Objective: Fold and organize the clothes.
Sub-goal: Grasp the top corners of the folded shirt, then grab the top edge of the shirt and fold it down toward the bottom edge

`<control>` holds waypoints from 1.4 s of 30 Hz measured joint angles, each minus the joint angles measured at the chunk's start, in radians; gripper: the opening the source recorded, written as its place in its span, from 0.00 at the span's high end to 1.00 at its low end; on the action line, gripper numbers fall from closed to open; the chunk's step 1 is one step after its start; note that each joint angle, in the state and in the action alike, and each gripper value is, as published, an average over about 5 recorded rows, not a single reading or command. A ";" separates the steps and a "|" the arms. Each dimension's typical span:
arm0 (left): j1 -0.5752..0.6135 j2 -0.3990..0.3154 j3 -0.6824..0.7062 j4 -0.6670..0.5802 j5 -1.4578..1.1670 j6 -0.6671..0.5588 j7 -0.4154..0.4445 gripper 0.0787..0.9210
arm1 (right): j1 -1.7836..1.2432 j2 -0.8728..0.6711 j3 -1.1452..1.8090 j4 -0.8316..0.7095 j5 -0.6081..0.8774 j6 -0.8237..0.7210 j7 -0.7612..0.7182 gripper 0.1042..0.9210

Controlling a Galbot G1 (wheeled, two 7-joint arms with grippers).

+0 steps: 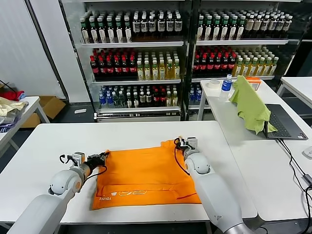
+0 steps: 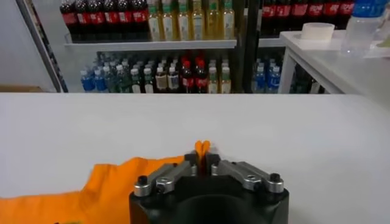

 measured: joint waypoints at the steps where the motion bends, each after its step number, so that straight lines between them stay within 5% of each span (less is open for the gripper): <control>1: 0.003 0.003 -0.003 -0.006 -0.005 -0.001 0.001 0.98 | -0.008 -0.007 0.001 0.023 0.008 -0.005 0.004 1.00; 21: 0.218 0.057 -0.095 -0.254 -0.048 -0.048 -0.002 0.99 | -0.407 -0.134 0.093 0.584 0.004 -0.080 0.041 1.00; 42: 0.385 0.057 -0.180 -0.354 -0.020 -0.060 -0.003 0.99 | -0.560 -0.150 0.135 0.665 -0.127 -0.051 0.023 1.00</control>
